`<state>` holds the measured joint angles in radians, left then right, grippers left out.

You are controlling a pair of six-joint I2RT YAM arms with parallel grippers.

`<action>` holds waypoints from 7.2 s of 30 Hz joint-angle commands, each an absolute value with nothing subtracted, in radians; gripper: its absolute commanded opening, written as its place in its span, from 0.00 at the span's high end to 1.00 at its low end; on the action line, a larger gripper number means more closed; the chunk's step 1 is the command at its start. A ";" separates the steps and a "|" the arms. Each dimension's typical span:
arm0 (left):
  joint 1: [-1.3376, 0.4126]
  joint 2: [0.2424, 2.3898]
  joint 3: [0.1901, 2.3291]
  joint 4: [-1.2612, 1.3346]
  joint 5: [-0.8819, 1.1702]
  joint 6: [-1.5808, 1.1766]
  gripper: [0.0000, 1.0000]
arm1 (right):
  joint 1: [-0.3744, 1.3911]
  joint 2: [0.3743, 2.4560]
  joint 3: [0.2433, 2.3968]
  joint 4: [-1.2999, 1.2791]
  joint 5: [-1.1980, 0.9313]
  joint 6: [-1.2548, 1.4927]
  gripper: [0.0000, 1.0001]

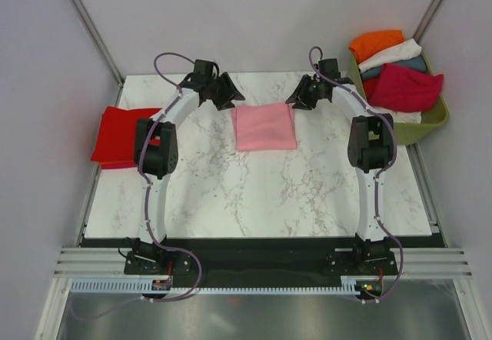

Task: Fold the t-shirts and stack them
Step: Fold the tshirt, then neatly place the folded tshirt to the corner

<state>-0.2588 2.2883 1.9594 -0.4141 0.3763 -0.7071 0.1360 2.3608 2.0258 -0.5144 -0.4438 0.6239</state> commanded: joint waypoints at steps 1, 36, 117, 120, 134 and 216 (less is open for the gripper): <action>-0.252 2.341 2.057 -0.414 0.387 -0.707 0.38 | 0.124 2.408 2.103 -0.473 -0.466 0.666 0.51; -0.261 1.927 1.577 -0.585 -0.253 -0.336 0.35 | 0.130 2.281 1.730 -0.146 -0.390 0.548 0.33; -0.380 2.033 1.832 -0.766 -0.372 -0.377 0.27 | 0.123 2.333 1.715 -0.098 -0.457 0.607 0.32; -0.359 2.020 1.783 -0.680 -0.214 -0.426 0.14 | 0.130 2.338 1.721 -0.098 -0.445 0.604 0.29; -0.354 2.250 1.853 -0.436 0.057 -0.564 0.16 | 0.160 2.401 1.782 -0.115 -0.382 0.601 0.42; 0.377 1.282 1.355 -0.580 0.060 -0.509 0.98 | 0.879 2.141 2.108 -0.172 -0.221 0.673 1.00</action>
<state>0.3611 1.3205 1.3678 -0.5793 0.1295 -0.5587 0.8642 2.1090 2.0441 -0.1917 -0.2543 0.6487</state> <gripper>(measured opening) 0.034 0.021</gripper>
